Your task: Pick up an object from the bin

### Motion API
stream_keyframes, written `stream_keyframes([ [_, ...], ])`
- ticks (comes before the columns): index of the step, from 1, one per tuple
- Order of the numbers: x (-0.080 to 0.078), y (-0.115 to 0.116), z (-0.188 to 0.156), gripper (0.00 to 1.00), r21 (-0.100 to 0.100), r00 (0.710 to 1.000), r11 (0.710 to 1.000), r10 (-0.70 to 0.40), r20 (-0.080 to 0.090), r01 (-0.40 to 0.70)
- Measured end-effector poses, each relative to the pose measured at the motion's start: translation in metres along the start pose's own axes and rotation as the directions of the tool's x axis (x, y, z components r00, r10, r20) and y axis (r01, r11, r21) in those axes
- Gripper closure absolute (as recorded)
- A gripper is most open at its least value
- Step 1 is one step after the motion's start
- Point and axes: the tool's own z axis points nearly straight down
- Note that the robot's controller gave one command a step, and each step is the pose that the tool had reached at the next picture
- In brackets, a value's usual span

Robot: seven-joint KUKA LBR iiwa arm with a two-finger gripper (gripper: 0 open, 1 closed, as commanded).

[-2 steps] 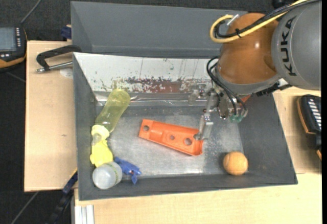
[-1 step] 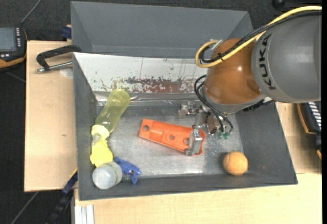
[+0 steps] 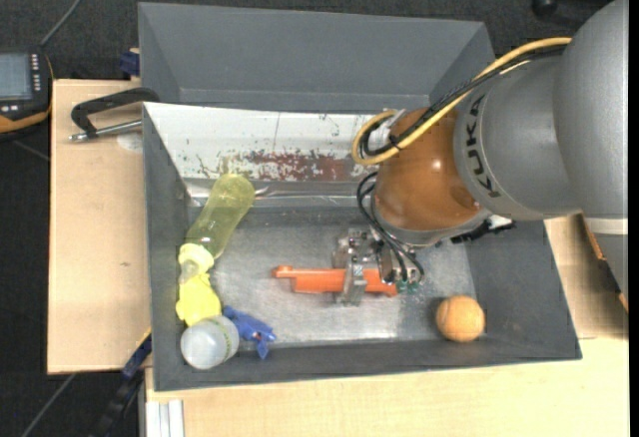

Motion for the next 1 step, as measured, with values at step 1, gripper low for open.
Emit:
stream_keyframes([
  [1, -0.0001, 0.0, -0.0001, 0.0, 0.0, 1.0, 1.0, 0.0, 0.0, 0.0],
])
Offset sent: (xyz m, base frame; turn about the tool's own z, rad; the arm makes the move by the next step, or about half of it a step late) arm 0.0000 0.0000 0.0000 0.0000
